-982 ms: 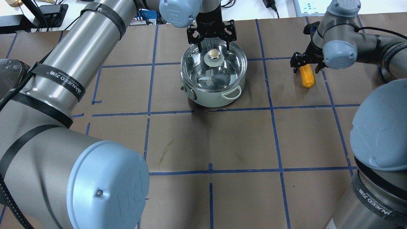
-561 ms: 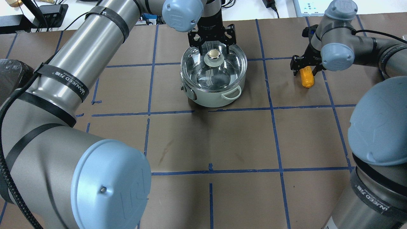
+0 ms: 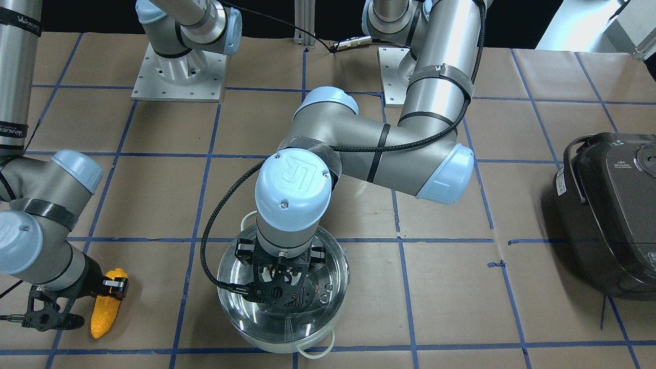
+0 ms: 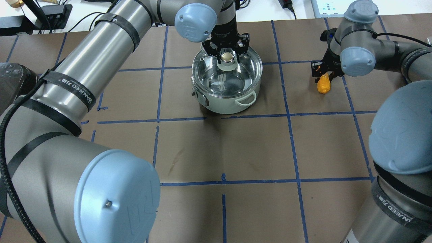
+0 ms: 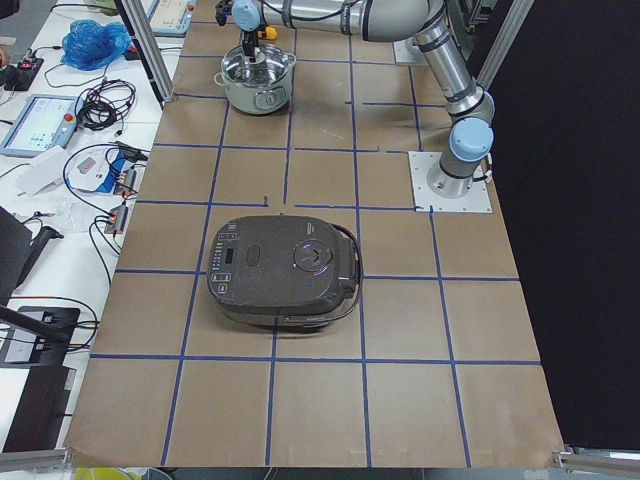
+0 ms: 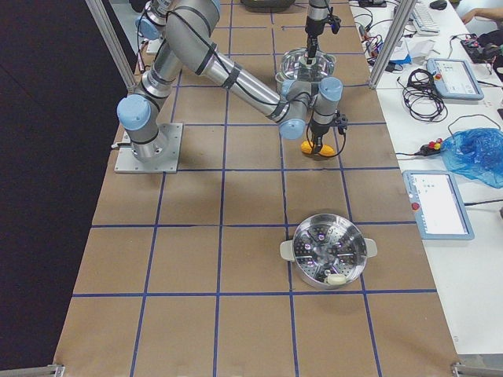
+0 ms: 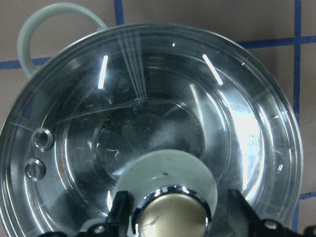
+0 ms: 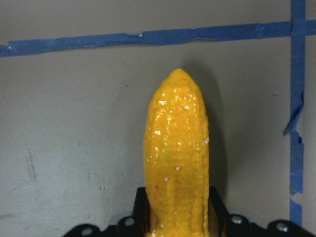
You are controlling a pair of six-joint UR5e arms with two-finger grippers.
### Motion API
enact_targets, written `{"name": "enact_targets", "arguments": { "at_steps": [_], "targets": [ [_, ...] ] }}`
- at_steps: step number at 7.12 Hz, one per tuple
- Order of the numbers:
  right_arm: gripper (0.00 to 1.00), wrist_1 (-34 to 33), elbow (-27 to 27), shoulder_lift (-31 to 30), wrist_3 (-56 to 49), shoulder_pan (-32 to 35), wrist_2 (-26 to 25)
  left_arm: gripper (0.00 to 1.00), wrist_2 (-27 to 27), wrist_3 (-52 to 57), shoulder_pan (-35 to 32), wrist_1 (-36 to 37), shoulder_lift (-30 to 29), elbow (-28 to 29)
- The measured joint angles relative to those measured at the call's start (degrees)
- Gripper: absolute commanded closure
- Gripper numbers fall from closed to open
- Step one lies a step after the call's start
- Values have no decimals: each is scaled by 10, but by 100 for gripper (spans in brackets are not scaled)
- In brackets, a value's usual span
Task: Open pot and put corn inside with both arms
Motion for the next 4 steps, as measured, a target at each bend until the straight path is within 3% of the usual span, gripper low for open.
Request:
{"name": "enact_targets", "arguments": {
  "at_steps": [4],
  "targets": [
    [94,34,-24,-44,4,13,-1,97,12,2,3,-28,47,5]
  ]
}}
